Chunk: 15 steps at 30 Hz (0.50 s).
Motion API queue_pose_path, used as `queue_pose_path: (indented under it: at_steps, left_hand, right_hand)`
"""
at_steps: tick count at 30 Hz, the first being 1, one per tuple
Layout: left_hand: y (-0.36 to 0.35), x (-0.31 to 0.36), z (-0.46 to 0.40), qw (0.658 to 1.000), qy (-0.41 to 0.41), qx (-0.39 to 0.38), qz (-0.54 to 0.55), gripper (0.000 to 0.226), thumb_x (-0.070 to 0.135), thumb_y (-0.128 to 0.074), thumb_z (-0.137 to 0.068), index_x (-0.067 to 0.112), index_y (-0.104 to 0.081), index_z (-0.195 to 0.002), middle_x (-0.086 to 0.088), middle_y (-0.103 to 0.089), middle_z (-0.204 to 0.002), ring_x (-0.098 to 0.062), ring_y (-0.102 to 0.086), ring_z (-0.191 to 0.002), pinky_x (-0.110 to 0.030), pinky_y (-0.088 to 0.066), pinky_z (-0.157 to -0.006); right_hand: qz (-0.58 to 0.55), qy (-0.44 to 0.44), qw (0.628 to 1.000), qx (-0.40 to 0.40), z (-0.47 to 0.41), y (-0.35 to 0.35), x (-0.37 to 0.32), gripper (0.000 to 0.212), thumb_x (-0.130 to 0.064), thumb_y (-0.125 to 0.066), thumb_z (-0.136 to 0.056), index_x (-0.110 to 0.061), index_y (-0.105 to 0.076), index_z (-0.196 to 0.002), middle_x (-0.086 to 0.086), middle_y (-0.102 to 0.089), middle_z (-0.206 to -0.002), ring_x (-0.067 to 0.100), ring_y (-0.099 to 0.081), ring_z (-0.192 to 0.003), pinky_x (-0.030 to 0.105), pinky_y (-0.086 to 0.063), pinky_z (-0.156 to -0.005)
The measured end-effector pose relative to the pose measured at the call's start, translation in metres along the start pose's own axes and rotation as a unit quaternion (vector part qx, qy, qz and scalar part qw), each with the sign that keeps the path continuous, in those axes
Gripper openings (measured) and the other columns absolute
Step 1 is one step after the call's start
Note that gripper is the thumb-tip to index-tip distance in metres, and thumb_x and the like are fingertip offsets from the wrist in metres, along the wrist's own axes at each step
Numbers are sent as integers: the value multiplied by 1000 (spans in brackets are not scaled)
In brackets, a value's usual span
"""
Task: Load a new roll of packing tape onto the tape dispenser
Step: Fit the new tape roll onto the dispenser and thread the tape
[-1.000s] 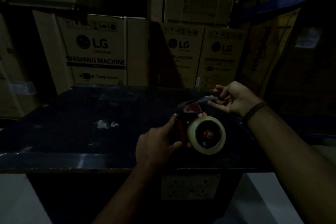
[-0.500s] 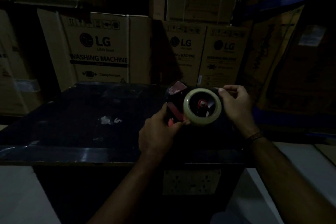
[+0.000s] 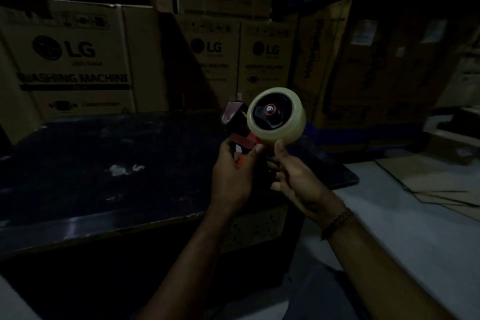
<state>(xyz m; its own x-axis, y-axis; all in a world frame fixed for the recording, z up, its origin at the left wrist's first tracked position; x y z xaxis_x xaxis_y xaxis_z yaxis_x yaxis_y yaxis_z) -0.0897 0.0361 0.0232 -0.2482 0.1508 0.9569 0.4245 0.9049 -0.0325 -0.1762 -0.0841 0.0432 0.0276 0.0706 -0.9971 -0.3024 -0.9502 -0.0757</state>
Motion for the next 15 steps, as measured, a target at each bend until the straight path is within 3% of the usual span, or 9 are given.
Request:
queue_pose_path:
  at_steps: [3,5,7,10,13,15]
  left_hand:
    - [-9,-3,22,999,4,-28,40,33,52,-64,-100,27,-63,-123,16,-70,-76,-2,-65,-67,-20,-51,-61]
    - [-15,-8,40,996,35,-36,68,46,64,-53,-99,27,-63,-125,5,-76,-90,-13,-74,-80,-29,-58,-68]
    - [-23,-14,58,994,63,-35,80,58,69,-38,-101,23,-61,-128,-1,-76,-99,-17,-74,-82,-32,-57,-65]
    - [-33,-22,85,994,76,-29,75,48,59,-30,-110,25,-54,-133,-1,-74,-105,-19,-73,-87,-32,-54,-64]
    - [-43,-23,100,992,68,-40,97,35,50,-33,-113,28,-52,-132,-3,-74,-109,-21,-74,-90,-33,-56,-62]
    - [-50,-19,107,990,70,-55,111,35,50,-32,-113,26,-52,-131,-7,-72,-101,-20,-72,-74,-31,-54,-51]
  right_hand:
    - [5,2,999,44,18,0,10,68,-75,-55,-87,-28,-69,-132,8,-71,-140,31,-66,-130,60,-50,-111]
    - [28,-2,997,75,30,-1,22,84,-85,-63,-76,-23,-72,-131,22,-64,-143,46,-61,-130,67,-47,-111]
    - [42,-2,996,82,46,-6,30,91,-81,-62,-77,-7,-70,-128,32,-67,-131,49,-66,-117,64,-51,-102]
    - [41,5,994,100,70,-2,43,88,-66,-56,-89,15,-63,-121,35,-71,-114,39,-70,-99,50,-54,-83]
    - [26,7,995,97,82,6,46,46,-51,-54,-102,-13,-76,-114,7,-81,-98,19,-76,-80,32,-56,-61]
    - [25,15,994,105,89,11,45,36,-46,-55,-104,-20,-73,-122,8,-81,-102,16,-75,-73,31,-52,-52]
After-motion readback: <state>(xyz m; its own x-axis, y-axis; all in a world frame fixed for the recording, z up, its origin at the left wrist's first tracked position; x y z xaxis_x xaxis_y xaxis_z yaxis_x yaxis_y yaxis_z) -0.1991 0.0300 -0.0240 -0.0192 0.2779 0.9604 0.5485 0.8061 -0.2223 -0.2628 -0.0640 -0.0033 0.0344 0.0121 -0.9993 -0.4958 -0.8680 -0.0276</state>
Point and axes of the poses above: each hand's wrist, its own z-axis away from the middle knuckle, its own y-axis out of the back of the hand, x = y × z, the point moved 2 cm from there along -z, towards the middle knuckle
